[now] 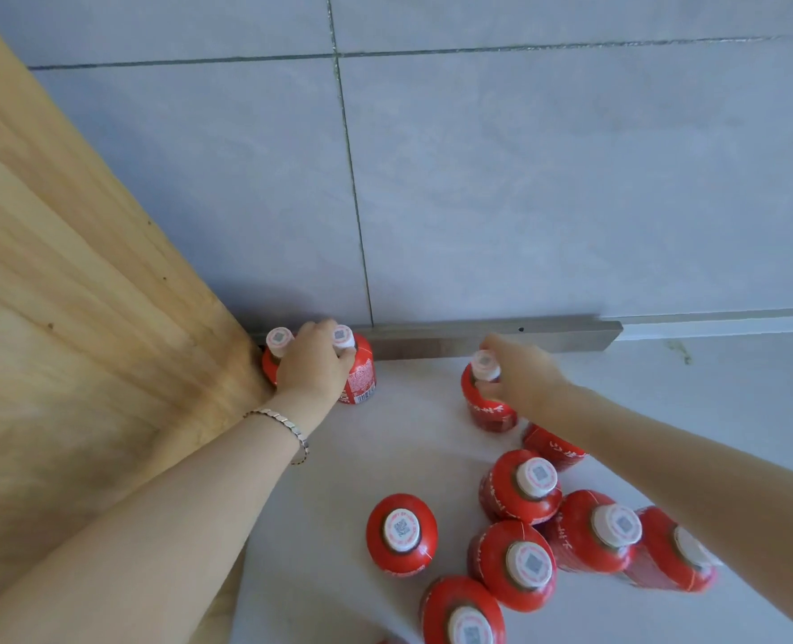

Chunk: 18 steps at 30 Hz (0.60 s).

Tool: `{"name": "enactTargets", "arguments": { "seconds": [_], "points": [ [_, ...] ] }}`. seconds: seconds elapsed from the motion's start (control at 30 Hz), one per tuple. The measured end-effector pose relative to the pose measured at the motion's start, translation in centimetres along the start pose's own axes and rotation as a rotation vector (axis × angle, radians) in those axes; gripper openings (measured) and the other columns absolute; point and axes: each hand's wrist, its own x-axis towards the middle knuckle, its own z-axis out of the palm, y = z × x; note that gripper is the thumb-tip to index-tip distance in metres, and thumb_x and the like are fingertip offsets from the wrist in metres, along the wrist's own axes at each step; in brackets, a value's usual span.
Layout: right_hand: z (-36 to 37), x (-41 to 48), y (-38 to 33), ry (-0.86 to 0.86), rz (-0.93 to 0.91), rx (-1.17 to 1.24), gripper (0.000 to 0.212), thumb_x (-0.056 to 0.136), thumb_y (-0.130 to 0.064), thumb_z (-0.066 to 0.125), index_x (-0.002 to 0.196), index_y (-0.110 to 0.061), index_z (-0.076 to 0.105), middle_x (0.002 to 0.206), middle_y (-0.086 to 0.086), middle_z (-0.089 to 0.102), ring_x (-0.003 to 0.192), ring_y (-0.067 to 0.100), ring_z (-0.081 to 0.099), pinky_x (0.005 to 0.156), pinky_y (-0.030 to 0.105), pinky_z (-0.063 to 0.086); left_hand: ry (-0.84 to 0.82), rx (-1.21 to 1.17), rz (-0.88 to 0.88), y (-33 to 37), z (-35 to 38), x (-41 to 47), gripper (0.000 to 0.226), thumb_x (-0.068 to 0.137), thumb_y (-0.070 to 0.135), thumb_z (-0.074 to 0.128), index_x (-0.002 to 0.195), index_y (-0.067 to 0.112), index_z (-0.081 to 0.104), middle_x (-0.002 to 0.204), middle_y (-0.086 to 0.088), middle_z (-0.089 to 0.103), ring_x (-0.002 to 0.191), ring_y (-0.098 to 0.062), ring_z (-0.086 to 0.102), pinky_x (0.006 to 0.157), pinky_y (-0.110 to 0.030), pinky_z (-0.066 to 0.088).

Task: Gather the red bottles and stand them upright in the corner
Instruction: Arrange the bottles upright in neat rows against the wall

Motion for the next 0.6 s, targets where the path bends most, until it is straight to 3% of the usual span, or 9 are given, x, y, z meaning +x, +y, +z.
{"name": "enactTargets", "arguments": {
  "seconds": [0.17,0.33,0.43,0.53,0.6],
  "points": [
    [2.7,2.8,-5.4,0.025,-0.062,0.235,0.033,0.084,-0.019,0.062,0.114,-0.010,0.051,0.109,0.018,0.065,0.100,0.037,0.062,0.079,0.038,0.050,0.039,-0.016,0.010,0.0,0.5,0.1,0.026,0.089,0.015,0.057,0.111,0.002,0.060,0.110,-0.020,0.058,0.101,-0.036,0.058,0.080,-0.038,0.047],
    [3.9,3.5,-8.2,0.064,-0.017,0.319,0.032,0.089,-0.013,0.054,0.120,-0.008,0.047,0.112,0.021,0.063,0.103,0.040,0.059,0.081,0.041,0.050,0.049,-0.003,0.019,0.1,0.8,0.0,0.026,0.089,0.014,0.058,0.111,0.001,0.059,0.111,-0.020,0.057,0.100,-0.037,0.057,0.079,-0.040,0.046],
    [3.3,2.5,-7.1,0.007,-0.068,0.327,0.044,0.088,-0.008,0.051,0.131,-0.011,0.040,0.107,0.021,0.062,0.100,0.036,0.061,0.084,0.042,0.050,0.055,0.016,0.008,0.3,0.8,-0.3,0.028,0.090,0.015,0.057,0.115,0.001,0.057,0.114,-0.021,0.056,0.103,-0.037,0.056,0.081,-0.042,0.047],
    [1.8,0.4,-4.0,-0.030,-0.141,0.186,0.060,0.086,-0.008,0.056,0.141,-0.017,0.032,0.115,0.015,0.062,0.104,0.032,0.061,0.092,0.043,0.051,0.028,0.044,-0.021,0.7,0.4,-0.4,0.031,0.092,0.016,0.054,0.119,0.001,0.054,0.119,-0.022,0.054,0.109,-0.039,0.054,0.084,-0.043,0.047],
    [0.1,-1.5,-1.0,0.075,-0.134,0.008,0.050,0.088,-0.019,0.058,0.136,-0.020,0.044,0.125,0.010,0.056,0.110,0.030,0.059,0.093,0.040,0.050,-0.013,0.095,-0.048,1.1,0.1,-0.6,0.036,0.094,0.017,0.052,0.126,0.002,0.050,0.126,-0.021,0.050,0.115,-0.039,0.052,0.087,-0.044,0.047]
  ]
}}
